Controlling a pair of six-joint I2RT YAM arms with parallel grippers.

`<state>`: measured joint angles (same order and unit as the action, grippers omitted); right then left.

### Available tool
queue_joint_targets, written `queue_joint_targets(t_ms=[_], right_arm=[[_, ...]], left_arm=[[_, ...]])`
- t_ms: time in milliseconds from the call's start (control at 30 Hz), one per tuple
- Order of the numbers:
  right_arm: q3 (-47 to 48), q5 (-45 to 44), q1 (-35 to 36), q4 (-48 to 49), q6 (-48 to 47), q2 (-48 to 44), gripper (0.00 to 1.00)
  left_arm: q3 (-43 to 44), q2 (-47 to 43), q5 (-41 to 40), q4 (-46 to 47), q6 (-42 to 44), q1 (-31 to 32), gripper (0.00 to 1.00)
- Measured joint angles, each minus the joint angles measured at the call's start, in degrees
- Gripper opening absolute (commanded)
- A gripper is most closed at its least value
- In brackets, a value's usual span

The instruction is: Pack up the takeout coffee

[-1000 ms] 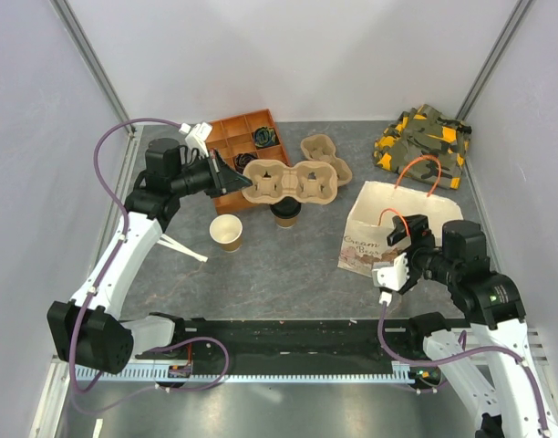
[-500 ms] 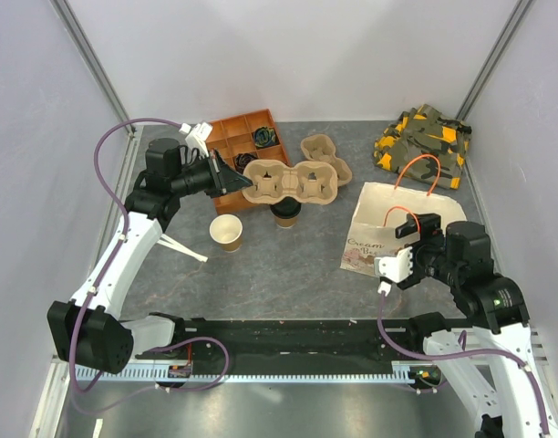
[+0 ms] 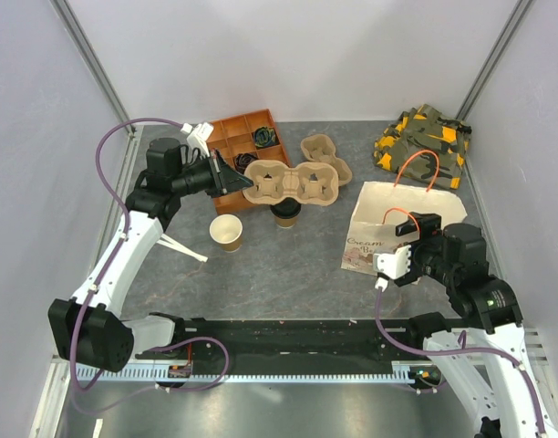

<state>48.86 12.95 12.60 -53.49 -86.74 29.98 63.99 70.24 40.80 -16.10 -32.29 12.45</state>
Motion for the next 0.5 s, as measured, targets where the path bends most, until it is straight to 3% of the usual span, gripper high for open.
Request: queue_joint_targets(t_ms=[500], right_arm=[[-3.6, -1.2, 0.0, 6.4, -2.8, -2.6, 0.98]], left_arm=[[0.0, 1.0, 0.3, 0.1, 0.0, 0.0, 0.02]])
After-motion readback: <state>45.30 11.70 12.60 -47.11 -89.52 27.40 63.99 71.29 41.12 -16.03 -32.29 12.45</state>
